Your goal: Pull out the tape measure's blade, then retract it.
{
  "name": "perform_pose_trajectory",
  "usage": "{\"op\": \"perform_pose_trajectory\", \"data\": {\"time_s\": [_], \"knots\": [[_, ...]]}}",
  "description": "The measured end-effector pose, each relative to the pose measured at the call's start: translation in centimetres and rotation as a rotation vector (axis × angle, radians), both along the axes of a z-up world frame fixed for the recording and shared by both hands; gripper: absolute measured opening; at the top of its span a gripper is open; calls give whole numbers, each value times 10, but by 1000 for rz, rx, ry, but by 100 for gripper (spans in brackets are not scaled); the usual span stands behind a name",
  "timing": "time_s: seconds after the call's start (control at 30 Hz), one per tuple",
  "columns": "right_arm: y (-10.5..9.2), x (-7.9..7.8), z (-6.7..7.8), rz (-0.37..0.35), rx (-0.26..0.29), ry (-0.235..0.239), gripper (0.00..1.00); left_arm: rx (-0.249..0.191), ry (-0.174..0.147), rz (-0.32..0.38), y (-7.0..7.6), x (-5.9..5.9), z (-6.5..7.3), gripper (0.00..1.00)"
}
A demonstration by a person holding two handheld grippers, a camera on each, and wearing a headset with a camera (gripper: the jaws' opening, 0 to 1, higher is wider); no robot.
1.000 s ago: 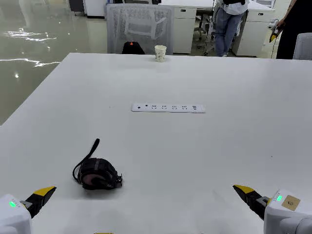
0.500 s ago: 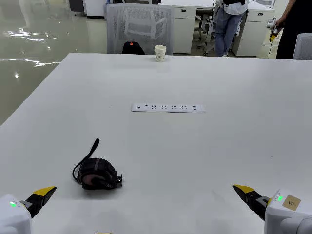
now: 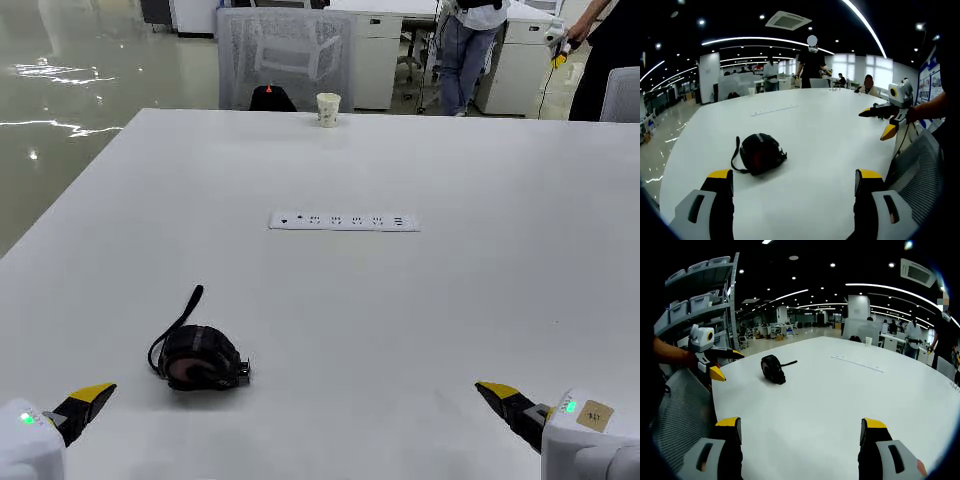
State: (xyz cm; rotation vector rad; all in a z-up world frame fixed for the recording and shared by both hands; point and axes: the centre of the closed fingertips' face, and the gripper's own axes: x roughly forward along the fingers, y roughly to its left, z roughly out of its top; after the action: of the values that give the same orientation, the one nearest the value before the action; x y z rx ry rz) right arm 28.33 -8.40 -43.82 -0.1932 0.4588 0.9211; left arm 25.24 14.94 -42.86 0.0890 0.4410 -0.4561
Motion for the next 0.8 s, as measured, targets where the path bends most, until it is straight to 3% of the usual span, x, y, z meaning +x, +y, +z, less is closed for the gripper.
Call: {"op": "perform_pose_trajectory", "data": {"time_s": [0.8], "knots": [[3, 10, -5, 83, -40, 26, 97, 46, 32, -68, 5, 12, -4, 99]]}}
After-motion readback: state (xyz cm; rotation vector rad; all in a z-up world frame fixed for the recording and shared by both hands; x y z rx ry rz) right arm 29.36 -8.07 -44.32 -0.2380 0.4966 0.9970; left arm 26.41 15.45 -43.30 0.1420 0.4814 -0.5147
